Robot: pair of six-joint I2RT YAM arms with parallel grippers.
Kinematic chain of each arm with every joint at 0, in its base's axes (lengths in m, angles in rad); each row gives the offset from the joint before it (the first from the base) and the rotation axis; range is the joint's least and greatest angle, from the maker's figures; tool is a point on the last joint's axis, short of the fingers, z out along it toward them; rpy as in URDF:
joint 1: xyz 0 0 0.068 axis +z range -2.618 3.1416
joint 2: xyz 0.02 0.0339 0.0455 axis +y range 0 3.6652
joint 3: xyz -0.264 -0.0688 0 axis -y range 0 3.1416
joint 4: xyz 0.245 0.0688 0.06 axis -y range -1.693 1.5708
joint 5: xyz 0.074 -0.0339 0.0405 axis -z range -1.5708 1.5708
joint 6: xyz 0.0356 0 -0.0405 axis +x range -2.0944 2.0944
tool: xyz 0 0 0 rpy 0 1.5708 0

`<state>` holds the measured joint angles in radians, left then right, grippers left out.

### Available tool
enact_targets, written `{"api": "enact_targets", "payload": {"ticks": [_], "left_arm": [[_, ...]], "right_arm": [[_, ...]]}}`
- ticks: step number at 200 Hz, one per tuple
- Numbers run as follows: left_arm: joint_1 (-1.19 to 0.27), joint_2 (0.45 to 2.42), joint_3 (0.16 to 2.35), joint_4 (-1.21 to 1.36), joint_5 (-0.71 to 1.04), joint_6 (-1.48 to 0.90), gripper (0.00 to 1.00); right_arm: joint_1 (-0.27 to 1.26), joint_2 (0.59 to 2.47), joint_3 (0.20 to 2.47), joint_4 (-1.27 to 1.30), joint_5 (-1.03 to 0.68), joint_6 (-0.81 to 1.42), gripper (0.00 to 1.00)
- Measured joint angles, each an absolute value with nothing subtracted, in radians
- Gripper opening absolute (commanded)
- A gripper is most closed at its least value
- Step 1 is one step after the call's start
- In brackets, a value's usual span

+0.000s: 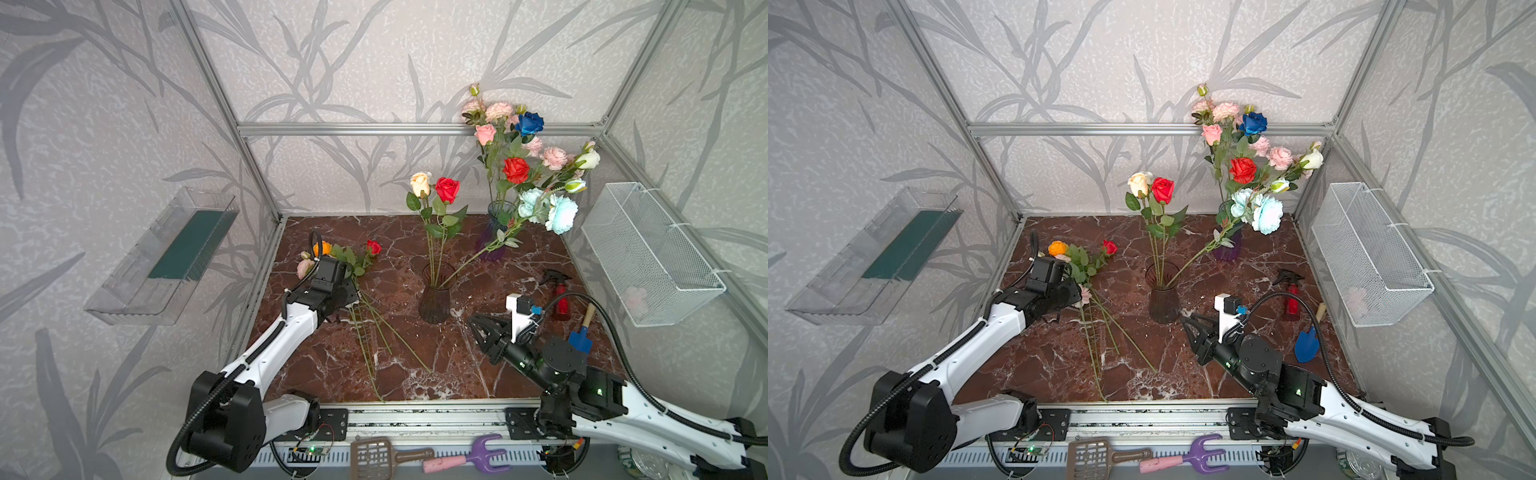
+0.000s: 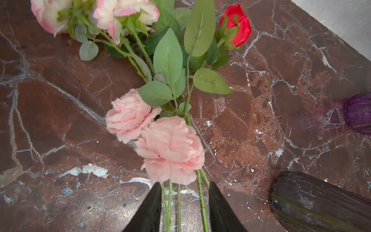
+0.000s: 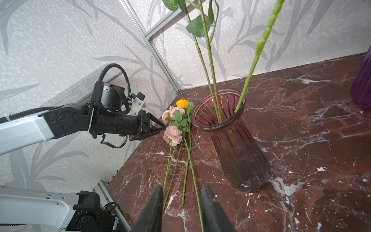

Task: Arrange the flowers into the vase
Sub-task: 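Close the left gripper on a red rose stem in the bunch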

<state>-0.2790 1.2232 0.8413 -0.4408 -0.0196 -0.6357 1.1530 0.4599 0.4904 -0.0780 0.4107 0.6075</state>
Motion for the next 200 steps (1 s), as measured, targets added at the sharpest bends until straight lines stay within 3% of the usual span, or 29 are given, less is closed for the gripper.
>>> {"api": "enact_targets", "payload": {"ticks": [26, 94, 200], "left_arm": [[-0.314, 1.265, 0.86, -0.441, -0.005, -0.627, 0.33], [-0.448, 1.454, 0.888, -0.395, 0.025, -0.673, 0.37], [-0.477, 1.509, 0.825, -0.418, -0.189, -0.688, 0.39]], "right_arm": [[1.153, 0.489, 0.49, -0.076, 0.41, 0.604, 0.34], [1.153, 0.516, 0.49, -0.076, 0.411, 0.601, 0.34], [1.153, 0.482, 0.455, -0.075, 0.438, 0.601, 0.36]]}}
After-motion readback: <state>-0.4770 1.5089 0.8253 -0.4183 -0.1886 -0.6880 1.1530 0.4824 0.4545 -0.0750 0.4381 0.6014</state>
